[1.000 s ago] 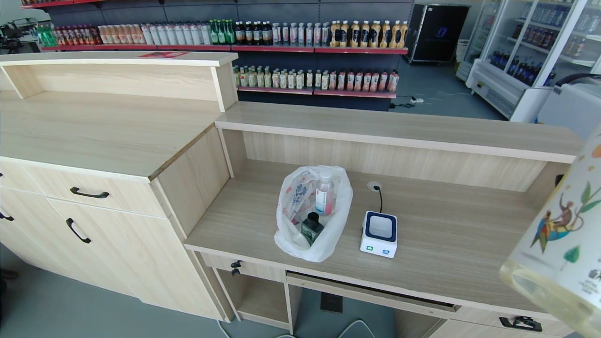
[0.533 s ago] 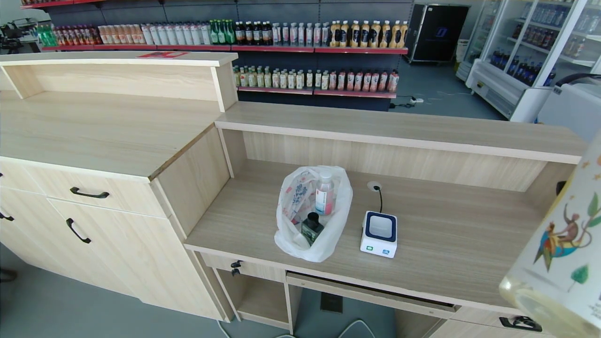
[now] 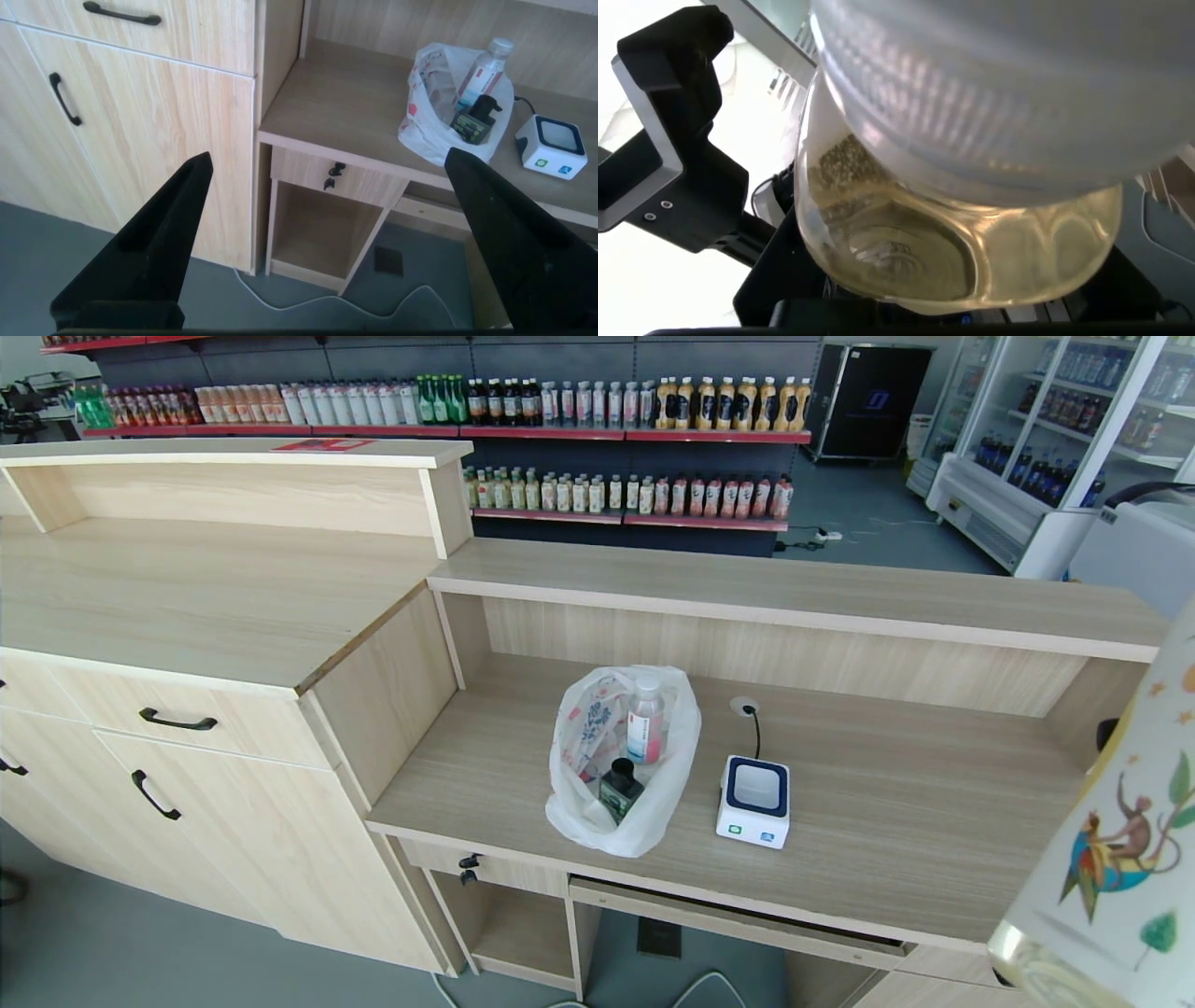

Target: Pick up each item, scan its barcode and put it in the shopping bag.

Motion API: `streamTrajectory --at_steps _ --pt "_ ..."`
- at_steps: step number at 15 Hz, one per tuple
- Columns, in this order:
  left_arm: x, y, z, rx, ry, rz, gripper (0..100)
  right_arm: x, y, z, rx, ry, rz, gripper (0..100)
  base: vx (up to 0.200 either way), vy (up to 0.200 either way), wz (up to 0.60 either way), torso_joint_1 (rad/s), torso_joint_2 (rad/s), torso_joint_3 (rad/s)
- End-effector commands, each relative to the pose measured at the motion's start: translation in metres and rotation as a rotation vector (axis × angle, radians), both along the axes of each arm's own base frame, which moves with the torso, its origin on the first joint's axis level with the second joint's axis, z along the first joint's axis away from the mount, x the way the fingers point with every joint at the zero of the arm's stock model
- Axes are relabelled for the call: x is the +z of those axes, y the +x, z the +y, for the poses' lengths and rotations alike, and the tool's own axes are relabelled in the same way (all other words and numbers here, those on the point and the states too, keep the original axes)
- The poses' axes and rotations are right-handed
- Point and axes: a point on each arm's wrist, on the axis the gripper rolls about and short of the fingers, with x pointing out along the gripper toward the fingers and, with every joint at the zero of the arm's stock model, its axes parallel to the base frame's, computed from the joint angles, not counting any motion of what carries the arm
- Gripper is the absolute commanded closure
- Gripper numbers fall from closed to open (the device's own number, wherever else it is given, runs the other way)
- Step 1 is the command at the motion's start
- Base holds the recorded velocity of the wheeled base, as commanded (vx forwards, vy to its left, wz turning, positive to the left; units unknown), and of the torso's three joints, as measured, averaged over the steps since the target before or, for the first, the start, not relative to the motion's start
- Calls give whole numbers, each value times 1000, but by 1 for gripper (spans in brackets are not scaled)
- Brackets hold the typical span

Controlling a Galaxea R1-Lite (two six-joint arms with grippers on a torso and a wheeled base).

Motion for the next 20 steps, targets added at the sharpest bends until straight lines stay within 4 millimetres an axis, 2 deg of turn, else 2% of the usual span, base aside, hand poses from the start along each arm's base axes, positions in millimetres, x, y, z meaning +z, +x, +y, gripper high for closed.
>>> streamTrajectory --at_steps 1,7,20 --pt "0 0 0 0 0 -1 0 -2 -1 0 -1 -2 3 100 0 0 0 0 0 0" --pt "0 0 0 0 0 -1 0 -11 -4 -4 -26 -12 4 100 0 0 0 0 0 0" --pt "0 0 0 0 0 -1 0 -9 -5 -4 -23 -9 -5 100 0 0 0 0 0 0"
